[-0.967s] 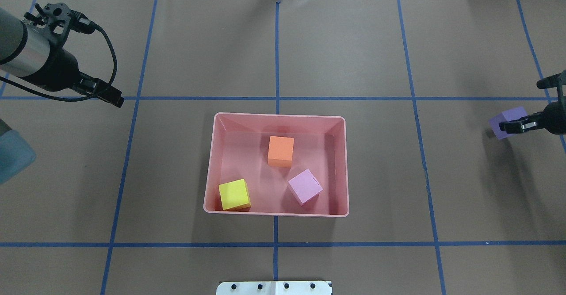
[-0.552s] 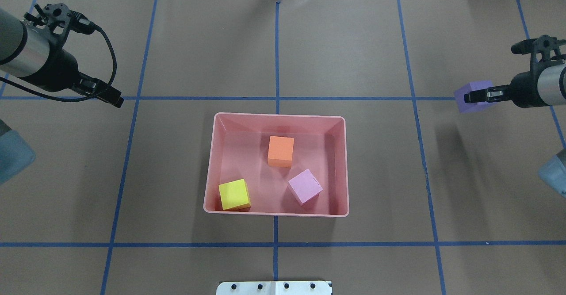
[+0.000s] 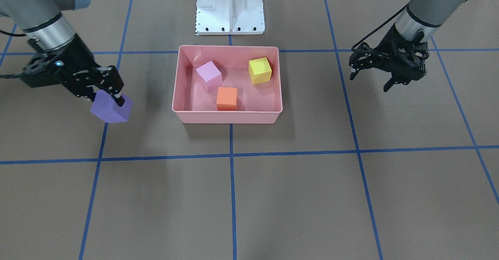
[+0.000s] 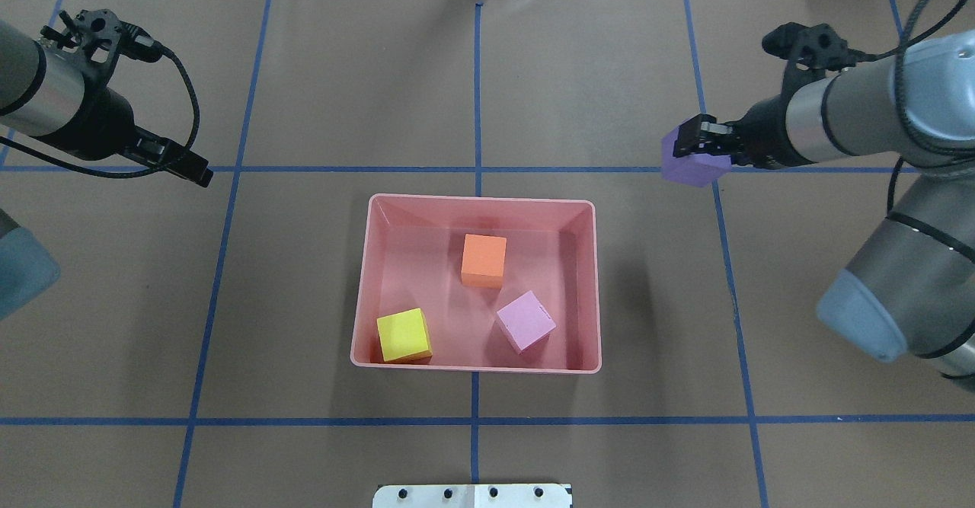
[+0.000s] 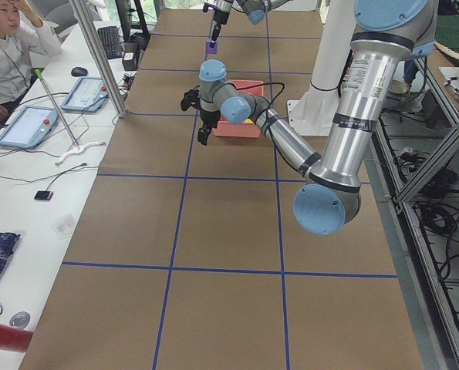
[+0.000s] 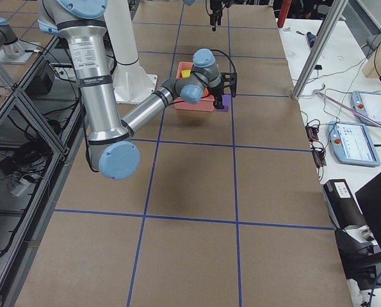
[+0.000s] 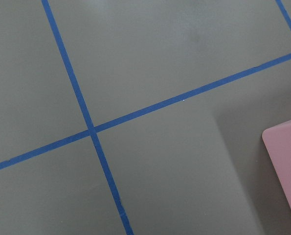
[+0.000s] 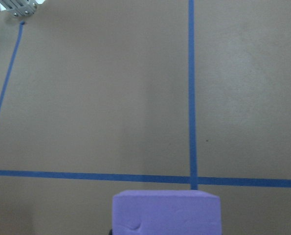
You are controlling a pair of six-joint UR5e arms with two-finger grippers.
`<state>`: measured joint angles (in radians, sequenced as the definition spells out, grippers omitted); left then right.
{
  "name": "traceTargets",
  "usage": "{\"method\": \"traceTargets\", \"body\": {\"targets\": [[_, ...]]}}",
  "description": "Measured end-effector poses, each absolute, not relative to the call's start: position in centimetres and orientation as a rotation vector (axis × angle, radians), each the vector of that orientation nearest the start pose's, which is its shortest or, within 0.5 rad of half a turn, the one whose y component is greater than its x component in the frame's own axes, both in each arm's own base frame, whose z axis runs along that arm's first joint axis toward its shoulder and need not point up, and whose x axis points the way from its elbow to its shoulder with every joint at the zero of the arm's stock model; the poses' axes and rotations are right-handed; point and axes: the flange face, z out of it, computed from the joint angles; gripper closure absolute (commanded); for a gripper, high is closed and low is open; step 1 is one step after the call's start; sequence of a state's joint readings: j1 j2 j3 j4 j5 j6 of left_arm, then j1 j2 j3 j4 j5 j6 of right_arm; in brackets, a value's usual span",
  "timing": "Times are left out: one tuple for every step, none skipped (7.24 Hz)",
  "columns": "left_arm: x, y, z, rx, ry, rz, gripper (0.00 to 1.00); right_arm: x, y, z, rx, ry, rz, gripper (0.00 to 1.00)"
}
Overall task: Place blocks into pink bin with both arms
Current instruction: 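Carry the purple cube over the bin and release it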
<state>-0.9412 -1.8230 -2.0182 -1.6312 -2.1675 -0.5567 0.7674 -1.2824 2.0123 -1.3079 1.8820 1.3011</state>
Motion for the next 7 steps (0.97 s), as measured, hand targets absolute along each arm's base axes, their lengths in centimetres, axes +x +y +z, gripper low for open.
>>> {"method": "traceTargets", "body": {"targets": [[25.3,-47.8,31.3,0.293,0.883,0.294,0.0,-36.3,-43.6,23.7,0.215,-0.961,0.339,0.47],[25.3,-47.8,31.4,0.292,0.883,0.293,0.0,-40.4,-41.5,19.7,0.196,-0.919,0.378,0.01],[25.3,-47.8,31.4,0.291,0.883,0.293,0.0,-44.1,-39.4,16.5,0.192,-0.866,0.425,0.01],[25.4,-47.8,31.4,0.291,0.884,0.292,0.0,-46.7,-37.8,14.7,0.203,-0.795,0.461,0.01],[25.4,-47.8,31.4,0.289,0.884,0.293,0.0,-47.5,-37.2,14.5,0.213,-0.719,0.469,0.0],[25.5,-47.7,31.4,0.287,0.885,0.291,0.0,-46.9,-38.0,15.1,0.234,-0.666,0.438,0.0],[25.5,-47.7,31.4,0.284,0.886,0.287,0.0,-45.0,-39.8,15.8,0.255,-0.631,0.371,0.0]]}}
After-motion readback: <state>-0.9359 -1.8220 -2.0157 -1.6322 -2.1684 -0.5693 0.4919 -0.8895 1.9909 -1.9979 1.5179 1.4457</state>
